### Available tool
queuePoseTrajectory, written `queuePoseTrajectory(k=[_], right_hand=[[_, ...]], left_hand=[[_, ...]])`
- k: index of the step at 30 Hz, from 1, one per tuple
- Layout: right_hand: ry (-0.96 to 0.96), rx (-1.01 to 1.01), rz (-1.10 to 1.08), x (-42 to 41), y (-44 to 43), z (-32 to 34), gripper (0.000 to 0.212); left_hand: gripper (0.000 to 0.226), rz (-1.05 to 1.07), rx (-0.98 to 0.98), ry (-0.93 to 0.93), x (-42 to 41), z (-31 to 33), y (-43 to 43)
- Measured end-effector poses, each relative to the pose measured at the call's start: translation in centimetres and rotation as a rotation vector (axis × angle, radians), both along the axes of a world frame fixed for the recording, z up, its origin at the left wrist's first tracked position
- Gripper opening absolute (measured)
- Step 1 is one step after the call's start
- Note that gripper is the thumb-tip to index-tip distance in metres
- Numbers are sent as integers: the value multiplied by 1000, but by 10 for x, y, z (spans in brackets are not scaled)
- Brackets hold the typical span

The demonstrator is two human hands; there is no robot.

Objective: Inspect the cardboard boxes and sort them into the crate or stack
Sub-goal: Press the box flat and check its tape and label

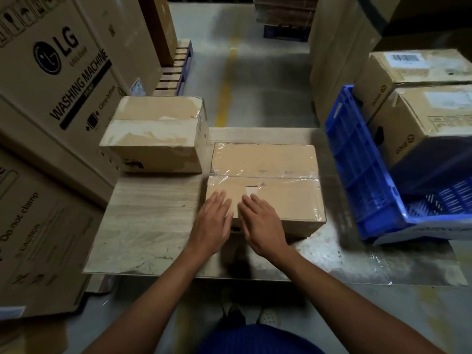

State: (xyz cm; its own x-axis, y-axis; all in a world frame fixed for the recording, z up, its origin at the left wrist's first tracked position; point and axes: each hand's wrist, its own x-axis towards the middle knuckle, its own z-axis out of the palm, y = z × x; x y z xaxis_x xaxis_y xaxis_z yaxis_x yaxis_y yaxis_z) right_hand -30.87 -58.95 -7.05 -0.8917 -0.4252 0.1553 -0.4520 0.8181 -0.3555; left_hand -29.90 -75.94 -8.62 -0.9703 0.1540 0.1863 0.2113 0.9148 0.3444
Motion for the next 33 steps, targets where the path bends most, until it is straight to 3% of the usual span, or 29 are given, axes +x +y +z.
queuePoseTrajectory(k=[2, 7, 11, 15, 18, 23, 26, 28, 31, 33], right_hand=[[57, 8, -21, 3, -3, -8, 47], [178, 51, -62, -18, -3, -6, 26], [133, 149, -118, -48, -14, 2, 23], [31, 196, -148, -58, -18, 0, 49], [-77, 221, -177, -58, -22, -7, 62], [-47, 263, -117, -73, -12, 2, 53], [-131, 328, -72, -107, -2, 25, 66], [-172, 392, -73, -128, 3, 32, 71], [-310, 443, -100, -142, 10, 32, 106], [-329, 447, -90, -138, 15, 21, 115]], left_hand=[[48, 6, -23, 13, 2, -3, 1], [33, -62, -110, 104, -14, 6, -4], [25, -120, -151, 68, -52, 23, -10], [48, -152, -159, -126, -74, 21, -10], [54, -175, -170, -151, -77, 13, -12], [36, -122, -259, -92, -90, 27, 0], [23, -72, -230, -62, -114, 40, 12], [29, -80, -169, -126, -133, 38, 17], [52, -135, -151, -239, -149, 30, 21], [58, -139, -180, -238, -152, 26, 20]])
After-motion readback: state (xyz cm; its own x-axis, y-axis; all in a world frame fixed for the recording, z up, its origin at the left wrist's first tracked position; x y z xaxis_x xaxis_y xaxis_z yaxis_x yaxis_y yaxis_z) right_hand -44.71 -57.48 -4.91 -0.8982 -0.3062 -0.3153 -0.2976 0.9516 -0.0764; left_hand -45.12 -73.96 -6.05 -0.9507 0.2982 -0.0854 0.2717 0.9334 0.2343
